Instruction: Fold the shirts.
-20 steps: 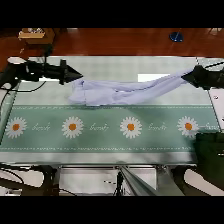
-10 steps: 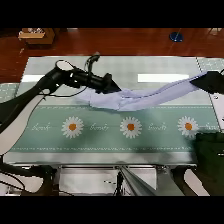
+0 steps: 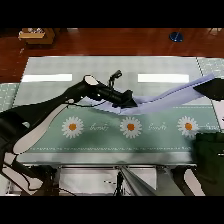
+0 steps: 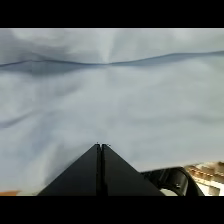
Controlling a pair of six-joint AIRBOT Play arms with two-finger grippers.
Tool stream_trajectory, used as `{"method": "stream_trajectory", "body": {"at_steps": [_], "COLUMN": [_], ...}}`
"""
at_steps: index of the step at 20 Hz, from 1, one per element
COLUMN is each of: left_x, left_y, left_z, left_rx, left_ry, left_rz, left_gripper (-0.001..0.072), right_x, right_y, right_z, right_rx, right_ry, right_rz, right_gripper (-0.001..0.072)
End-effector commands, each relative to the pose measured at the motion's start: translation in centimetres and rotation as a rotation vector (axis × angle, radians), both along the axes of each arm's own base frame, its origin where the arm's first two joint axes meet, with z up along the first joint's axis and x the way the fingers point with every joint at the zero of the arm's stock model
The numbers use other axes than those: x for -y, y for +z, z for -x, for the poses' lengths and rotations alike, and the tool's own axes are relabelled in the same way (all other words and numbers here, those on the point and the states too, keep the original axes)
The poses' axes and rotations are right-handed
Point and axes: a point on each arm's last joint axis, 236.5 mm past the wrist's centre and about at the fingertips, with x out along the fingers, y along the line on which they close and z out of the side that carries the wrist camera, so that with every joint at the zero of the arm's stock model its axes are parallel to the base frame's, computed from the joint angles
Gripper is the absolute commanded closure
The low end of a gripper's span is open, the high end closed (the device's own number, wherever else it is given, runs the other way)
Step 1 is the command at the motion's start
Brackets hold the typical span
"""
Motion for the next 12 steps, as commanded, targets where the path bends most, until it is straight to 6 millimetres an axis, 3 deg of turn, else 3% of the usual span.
{"method": "stream_trajectory", "body": {"at_steps": [1,5,7,9,10,12], "left_x": [2.7,5.6,6.0,5.3,4.4,0.8], "left_y": [-1.4,-2.9,-3.7,-2.8,-1.6,2.8], "left_z": [1.5,5.0,5.4,3.9,2.1,-3.1], "left_rx": [-0.107,-0.179,-0.19,-0.172,-0.12,0.028], "left_ry": [0.025,-0.006,0.002,0.027,0.045,0.118], "left_rz": [0.039,0.042,0.025,0.042,0.065,0.117], "left_gripper": [0.0683,0.0684,0.0684,0.0685,0.0686,0.0689], "right_x": [-0.3,-0.3,-0.3,-0.4,-0.6,-1.9], "right_y": [0.0,0.0,0.0,0.0,0.2,0.2], "right_z": [0.8,0.8,0.9,0.8,0.8,1.0], "right_rx": [-0.015,-0.013,-0.013,-0.013,-0.01,-0.008], "right_ry": [0.017,0.022,0.023,0.023,0.027,0.066], "right_rz": [0.005,0.009,0.008,0.005,-0.006,-0.01], "right_gripper": [0.0692,0.0691,0.0692,0.0691,0.0691,0.0691]}}
